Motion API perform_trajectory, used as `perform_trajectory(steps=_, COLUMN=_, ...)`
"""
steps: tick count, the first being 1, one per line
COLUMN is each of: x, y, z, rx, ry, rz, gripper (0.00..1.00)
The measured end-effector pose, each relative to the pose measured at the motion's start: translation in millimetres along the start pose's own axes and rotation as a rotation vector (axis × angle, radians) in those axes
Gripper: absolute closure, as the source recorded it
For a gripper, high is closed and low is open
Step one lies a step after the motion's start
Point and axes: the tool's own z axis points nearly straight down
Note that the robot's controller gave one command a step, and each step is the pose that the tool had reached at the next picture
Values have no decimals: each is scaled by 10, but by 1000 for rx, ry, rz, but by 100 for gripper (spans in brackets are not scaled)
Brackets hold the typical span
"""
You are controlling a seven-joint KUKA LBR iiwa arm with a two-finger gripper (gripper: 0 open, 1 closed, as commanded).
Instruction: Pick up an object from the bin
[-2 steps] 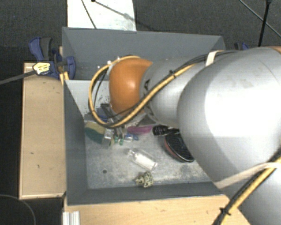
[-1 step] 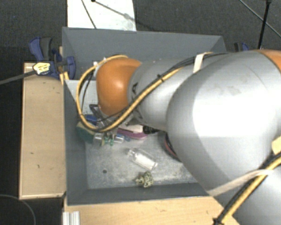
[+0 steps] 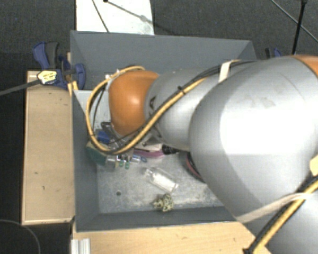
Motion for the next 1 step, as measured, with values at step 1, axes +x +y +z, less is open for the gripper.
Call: perform_trajectory(steps=1, x=-179, y=67, z=22, rx=7, ry=15, rz=-1, gripper=100)
